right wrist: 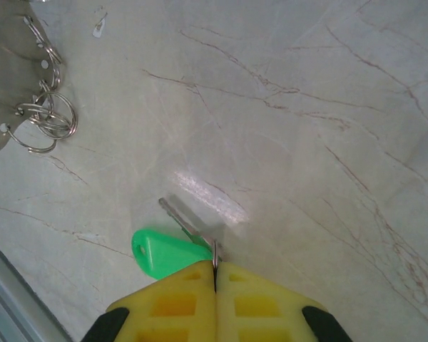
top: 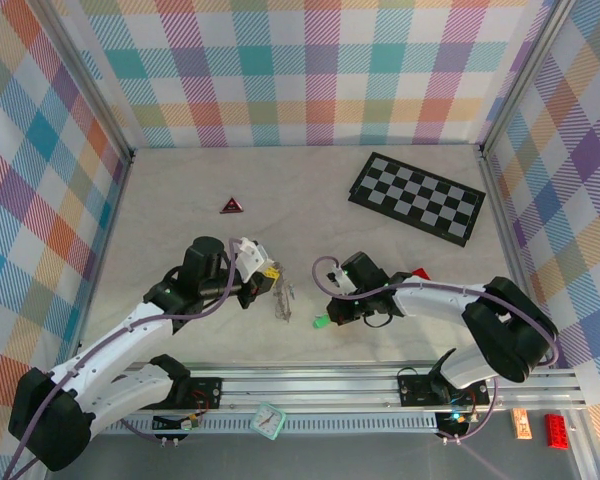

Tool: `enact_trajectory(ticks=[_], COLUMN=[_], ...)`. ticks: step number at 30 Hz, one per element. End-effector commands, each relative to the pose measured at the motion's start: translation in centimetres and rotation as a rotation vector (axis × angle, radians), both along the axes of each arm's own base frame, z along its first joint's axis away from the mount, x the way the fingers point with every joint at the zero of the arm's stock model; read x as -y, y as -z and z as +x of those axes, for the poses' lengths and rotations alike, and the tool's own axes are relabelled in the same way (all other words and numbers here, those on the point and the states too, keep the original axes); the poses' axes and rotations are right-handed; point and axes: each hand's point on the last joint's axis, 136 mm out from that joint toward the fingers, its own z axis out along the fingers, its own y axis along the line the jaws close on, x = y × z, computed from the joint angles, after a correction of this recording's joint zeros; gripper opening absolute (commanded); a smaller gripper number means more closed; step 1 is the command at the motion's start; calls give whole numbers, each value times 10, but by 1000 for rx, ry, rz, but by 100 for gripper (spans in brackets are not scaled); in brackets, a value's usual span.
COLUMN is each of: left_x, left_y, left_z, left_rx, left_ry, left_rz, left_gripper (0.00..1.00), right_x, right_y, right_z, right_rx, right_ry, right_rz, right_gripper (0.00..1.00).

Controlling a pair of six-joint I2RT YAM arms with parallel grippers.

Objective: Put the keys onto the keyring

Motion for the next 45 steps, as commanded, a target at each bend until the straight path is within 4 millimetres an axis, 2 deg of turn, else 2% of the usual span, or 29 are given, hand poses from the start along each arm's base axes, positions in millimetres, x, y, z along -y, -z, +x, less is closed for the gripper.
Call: enact_trajectory(ticks=[1,4,8,17,22,26,34,45], left_x=[8,8,8,9,9,9,9,9], left_y=[-17,-16,-16,-15,-15,-14,-15,-13], left_z=[-2,-3,-3,-3,-3,-3,-3,-2], left_rx=[54,53,55,53,54,53,53,52], left_ry=[53,57,59,61,63,63,63,60], left_rz=[-23,-21,-18,-16,-15,-14,-13,-9], left_gripper=[0,0,0,0,0,0,0,0], right_x=[-5,-5,-6,-3,2,-1,-7,-6], right_y=[-5,-5,-7,-3,-4,-2,-3,1], right_z=[4,6,11,13,13,7,8,8], right_rx=[-13,-10,3,-8,-22,-68,-73,-87], right_ry=[10,14,16,29,65,57,51,44], right_rz=[17,15,11,-19,-26,-19,2,-17], right_gripper=[11,22,30,32,36,32,19,15])
